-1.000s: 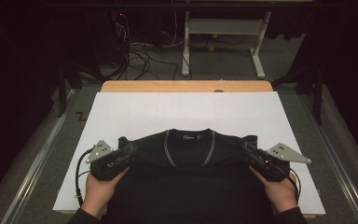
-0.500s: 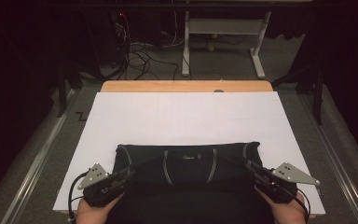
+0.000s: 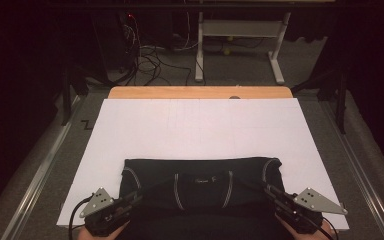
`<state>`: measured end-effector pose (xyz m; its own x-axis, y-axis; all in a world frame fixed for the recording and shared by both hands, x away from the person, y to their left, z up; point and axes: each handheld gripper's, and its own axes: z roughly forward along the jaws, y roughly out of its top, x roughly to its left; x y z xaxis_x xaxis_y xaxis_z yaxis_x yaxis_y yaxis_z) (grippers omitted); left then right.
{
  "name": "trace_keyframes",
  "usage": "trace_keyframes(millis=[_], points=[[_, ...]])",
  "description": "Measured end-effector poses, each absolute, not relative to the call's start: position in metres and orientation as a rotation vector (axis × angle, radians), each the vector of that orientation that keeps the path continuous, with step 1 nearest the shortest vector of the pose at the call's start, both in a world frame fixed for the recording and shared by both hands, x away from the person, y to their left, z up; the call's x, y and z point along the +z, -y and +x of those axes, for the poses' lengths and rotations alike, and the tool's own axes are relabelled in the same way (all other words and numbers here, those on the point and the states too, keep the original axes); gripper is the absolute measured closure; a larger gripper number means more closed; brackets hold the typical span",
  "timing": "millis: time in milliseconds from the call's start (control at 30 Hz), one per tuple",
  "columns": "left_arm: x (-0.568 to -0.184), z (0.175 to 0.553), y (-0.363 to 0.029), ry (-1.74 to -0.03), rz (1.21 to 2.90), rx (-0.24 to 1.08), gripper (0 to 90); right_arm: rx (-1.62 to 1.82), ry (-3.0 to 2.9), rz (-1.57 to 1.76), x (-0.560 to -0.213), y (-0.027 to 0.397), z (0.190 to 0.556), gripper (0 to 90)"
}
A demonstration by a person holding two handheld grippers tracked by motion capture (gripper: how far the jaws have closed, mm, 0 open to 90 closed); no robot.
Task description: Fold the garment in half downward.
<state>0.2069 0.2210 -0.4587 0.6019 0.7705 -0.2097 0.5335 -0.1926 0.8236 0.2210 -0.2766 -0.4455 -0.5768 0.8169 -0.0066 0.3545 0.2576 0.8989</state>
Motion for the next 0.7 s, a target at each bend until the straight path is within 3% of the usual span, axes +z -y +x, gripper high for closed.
trace_keyframes(millis=[167, 333, 567, 700], points=[[-0.478, 0.228, -0.221, -1.15, 1.951, 0.295, 64.5, 1.162, -2.141, 1.172, -0.461, 0.277, 0.235, 72.5], [-0.476, 0.234, -0.226, -1.196, 1.949, 0.315, 35.6, 1.143, -2.124, 1.248, -0.465, 0.281, 0.24, 51.4], [-0.472, 0.249, -0.24, -1.271, 1.879, 0.361, 25.7, 1.176, -1.974, 1.327, -0.456, 0.296, 0.249, 40.9], [-0.474, 0.273, -0.245, -1.337, 1.873, 0.332, 12.3, 1.172, -1.924, 1.387, -0.456, 0.3, 0.268, 37.5]])
